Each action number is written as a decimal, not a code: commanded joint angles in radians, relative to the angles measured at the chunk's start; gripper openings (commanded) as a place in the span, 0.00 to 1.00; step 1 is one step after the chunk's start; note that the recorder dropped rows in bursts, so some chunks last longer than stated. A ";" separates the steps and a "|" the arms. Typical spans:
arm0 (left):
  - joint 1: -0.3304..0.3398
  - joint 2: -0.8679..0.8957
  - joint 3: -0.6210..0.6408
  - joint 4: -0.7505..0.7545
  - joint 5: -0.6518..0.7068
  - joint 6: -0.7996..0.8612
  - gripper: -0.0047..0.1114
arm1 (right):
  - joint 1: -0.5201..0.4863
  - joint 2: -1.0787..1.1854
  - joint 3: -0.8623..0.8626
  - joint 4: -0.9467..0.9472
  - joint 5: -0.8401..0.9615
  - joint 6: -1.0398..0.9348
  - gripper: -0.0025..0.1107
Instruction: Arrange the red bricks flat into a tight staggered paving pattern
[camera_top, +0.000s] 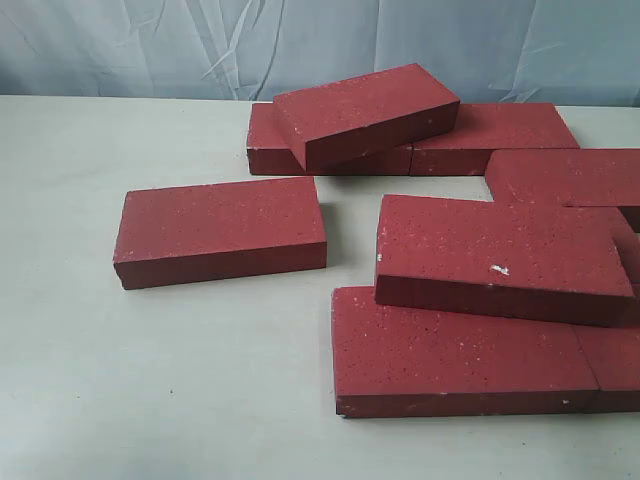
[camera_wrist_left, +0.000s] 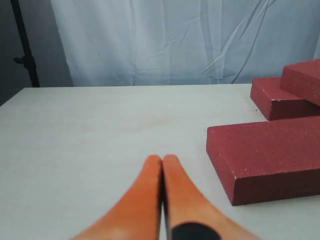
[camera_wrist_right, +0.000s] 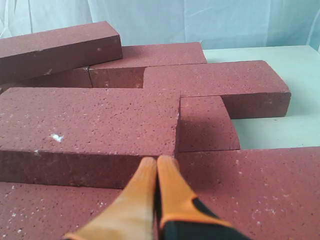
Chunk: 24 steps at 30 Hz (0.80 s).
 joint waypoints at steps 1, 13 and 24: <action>0.001 -0.005 0.004 0.003 -0.014 0.000 0.04 | -0.004 -0.005 0.001 0.000 -0.015 -0.006 0.02; 0.001 -0.005 0.004 0.003 -0.014 0.000 0.04 | -0.004 -0.005 0.001 0.000 -0.190 -0.006 0.02; 0.001 -0.005 0.004 0.003 -0.014 0.000 0.04 | -0.004 -0.005 0.001 0.000 -0.551 -0.006 0.02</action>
